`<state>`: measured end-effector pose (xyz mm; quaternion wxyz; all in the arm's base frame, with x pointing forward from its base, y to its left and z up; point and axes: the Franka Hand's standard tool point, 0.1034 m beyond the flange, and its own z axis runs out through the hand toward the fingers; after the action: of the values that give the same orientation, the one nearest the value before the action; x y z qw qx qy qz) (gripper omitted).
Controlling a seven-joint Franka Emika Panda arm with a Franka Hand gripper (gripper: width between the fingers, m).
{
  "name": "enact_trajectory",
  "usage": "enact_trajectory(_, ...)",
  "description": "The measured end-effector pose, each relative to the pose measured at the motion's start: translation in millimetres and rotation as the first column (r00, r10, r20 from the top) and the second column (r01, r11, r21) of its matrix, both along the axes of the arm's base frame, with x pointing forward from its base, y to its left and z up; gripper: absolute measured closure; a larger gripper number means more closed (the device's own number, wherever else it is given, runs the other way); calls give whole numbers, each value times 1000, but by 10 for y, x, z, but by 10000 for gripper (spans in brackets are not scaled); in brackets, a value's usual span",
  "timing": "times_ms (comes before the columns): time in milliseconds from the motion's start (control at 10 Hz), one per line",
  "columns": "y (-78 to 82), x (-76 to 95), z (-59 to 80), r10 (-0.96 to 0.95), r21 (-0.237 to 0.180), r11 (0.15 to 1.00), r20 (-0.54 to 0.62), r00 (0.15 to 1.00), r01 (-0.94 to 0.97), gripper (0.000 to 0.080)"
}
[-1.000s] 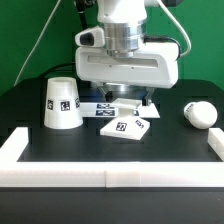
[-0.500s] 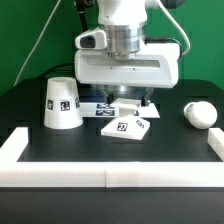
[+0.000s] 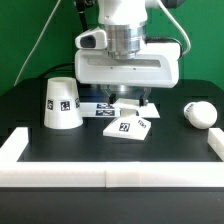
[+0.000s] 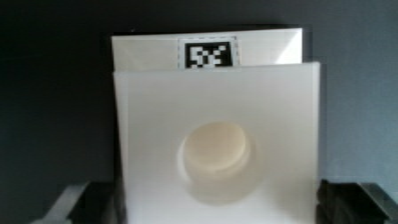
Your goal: Assemble lamp
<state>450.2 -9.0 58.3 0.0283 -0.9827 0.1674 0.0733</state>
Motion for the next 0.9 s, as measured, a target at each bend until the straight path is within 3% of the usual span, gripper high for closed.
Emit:
enact_trajectory(400, 28, 42, 41, 40, 11, 999, -12, 999, -40, 272)
enact_trajectory(600, 168, 284, 71, 105, 25, 994, 9, 994, -105, 284)
enact_trajectory(900, 392, 601, -5, 169, 39, 985, 37, 985, -170, 308)
